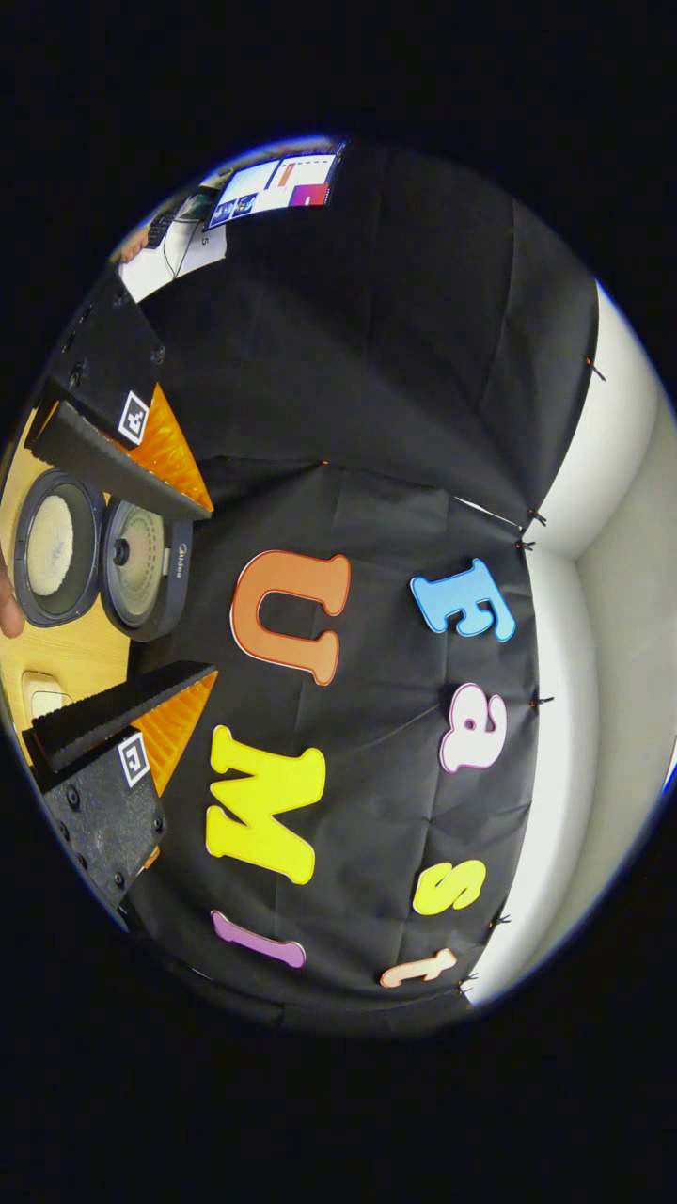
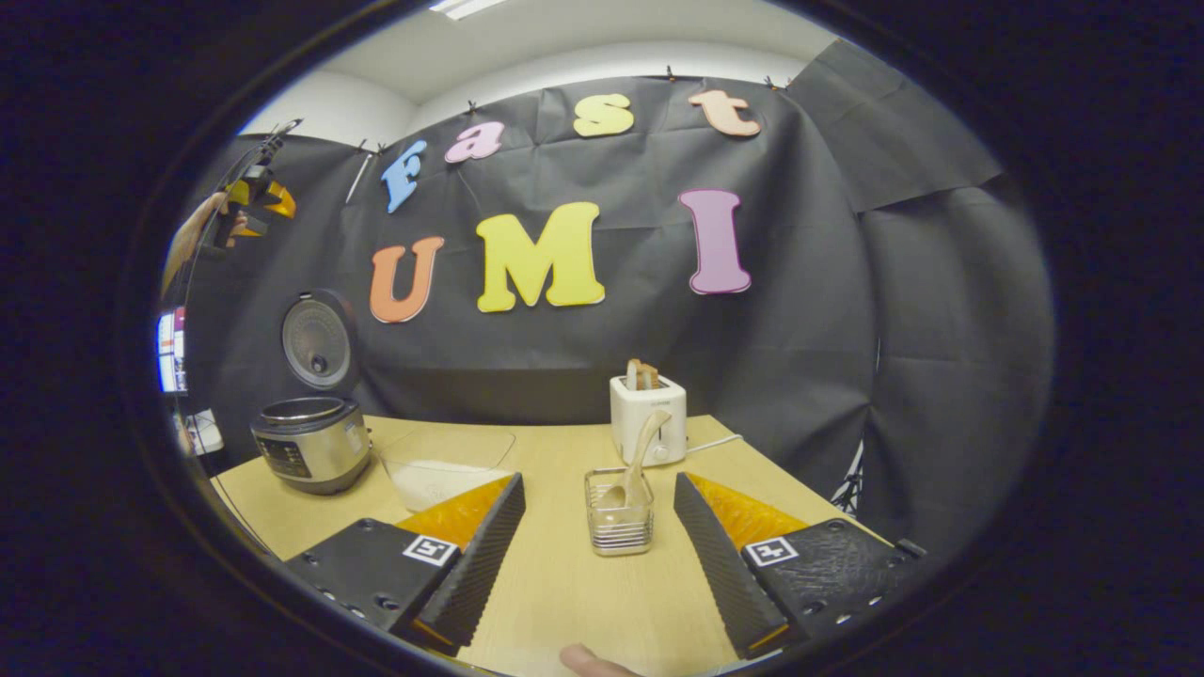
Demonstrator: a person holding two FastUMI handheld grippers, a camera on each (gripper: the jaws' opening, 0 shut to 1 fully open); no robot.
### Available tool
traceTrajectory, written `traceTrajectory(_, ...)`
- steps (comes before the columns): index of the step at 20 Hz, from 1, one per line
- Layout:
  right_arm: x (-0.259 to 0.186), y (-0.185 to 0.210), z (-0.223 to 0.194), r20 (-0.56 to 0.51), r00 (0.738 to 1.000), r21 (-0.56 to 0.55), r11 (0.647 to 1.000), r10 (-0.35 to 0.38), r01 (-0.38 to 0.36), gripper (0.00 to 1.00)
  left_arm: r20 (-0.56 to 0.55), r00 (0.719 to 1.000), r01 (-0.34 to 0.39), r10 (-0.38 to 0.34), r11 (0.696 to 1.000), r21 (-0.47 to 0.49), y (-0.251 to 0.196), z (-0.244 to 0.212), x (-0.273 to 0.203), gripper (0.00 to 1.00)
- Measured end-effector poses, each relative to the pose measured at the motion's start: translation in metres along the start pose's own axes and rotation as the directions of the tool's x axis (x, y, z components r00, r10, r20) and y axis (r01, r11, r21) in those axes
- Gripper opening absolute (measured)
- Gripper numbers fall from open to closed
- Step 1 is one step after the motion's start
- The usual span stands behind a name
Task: Close the left gripper, press the button to open the rice cooker; take a wooden spoon from the chopstick holder with the right hand, scoop a spoonful of rice and pour it into the rice cooker, then put the wooden spoon back into the chopstick holder.
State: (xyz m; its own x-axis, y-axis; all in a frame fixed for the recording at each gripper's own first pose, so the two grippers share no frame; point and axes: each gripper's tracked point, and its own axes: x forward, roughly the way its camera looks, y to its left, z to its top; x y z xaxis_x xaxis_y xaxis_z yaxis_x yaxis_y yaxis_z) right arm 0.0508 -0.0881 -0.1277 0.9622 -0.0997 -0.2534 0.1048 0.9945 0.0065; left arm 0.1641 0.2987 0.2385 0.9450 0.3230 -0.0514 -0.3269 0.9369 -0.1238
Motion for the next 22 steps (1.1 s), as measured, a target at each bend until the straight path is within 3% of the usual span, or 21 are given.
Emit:
traceTrajectory(14,0.024,0.008,-0.025,0.003,1.0,-0.012,1.0,0.021,-0.021,0.95,0.075,0.995,-0.059,0.059,0.998,-0.001,0.014,0.011,0.181,0.96)
traceTrajectory(18,0.038,0.017,-0.042,-0.024,0.999,0.0,0.999,0.049,-0.049,0.93,0.046,0.991,-0.131,0.129,0.99,0.048,0.033,-0.004,0.216,0.96)
traceTrajectory(22,0.051,0.026,-0.065,-0.078,0.995,-0.006,0.998,0.07,-0.07,0.95,-0.05,0.992,-0.116,0.118,0.993,0.033,0.034,-0.034,0.233,0.96)
